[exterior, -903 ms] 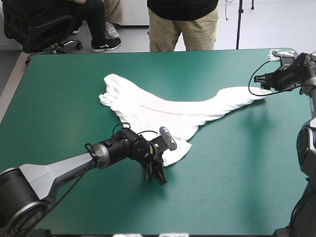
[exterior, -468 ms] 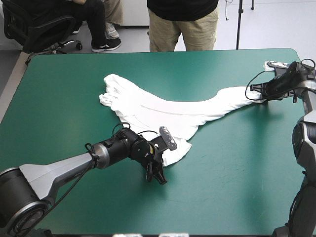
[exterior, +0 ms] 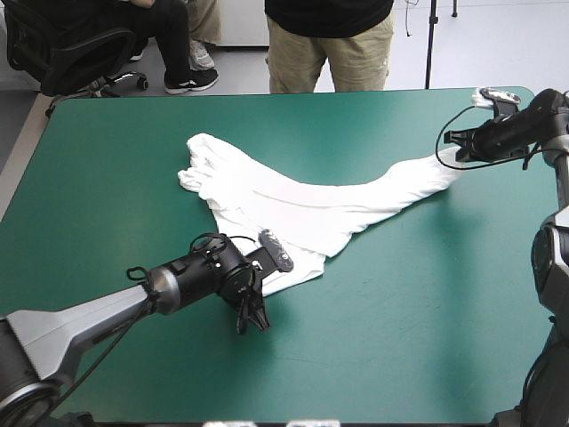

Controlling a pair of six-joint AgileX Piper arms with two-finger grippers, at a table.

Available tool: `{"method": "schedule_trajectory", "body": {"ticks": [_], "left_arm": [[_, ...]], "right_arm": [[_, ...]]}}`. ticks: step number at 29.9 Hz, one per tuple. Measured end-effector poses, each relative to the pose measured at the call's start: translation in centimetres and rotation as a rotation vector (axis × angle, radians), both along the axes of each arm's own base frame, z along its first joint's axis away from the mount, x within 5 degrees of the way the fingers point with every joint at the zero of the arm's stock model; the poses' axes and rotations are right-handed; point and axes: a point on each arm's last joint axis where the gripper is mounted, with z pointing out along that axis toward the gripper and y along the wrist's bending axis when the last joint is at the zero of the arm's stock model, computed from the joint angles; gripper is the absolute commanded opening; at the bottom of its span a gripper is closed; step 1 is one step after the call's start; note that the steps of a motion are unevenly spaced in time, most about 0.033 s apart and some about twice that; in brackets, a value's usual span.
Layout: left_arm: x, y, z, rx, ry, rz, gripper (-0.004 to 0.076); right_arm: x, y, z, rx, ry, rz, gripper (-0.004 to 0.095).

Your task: Fold the cloth

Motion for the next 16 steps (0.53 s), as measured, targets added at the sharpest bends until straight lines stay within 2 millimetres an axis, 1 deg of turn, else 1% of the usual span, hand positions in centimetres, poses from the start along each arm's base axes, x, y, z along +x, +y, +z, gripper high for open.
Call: {"method": "schedule_trajectory", "body": {"ticks": [1,4,8,11,12,14,16], "left_arm": [[-0.1,0.7,0.8,0.027,-0.032,0.013,-0.0009],[-0.8,2.8,4.4,0.040,-0.165,0.047,-0.0009],[-2.4,6.9,10.3,0.052,-0.402,0.114,-0.0008],[-4.4,10.8,15.7,0.029,-0.610,0.202,-0.0008],[-5.3,12.2,17.7,0.012,-0.686,0.235,-0.0008],[-7.0,14.8,21.3,-0.044,-0.822,0.295,-0.0009],[-9.1,17.5,25.3,-0.144,-0.963,0.359,-0.0009]], "right_arm": [[-0.4,0.6,1.1,0.045,-0.019,0.030,-0.0017],[-2.3,2.3,5.7,0.164,-0.120,0.124,-0.0017],[-5.5,4.0,11.9,0.262,-0.281,0.222,-0.0017],[-8.6,4.6,16.7,0.326,-0.435,0.276,-0.0017],[-9.5,4.6,18.0,0.341,-0.482,0.289,-0.0017],[-11.8,4.5,21.1,0.379,-0.604,0.308,-0.0017],[-14.0,4.3,23.9,0.414,-0.714,0.318,-0.0017]]}}
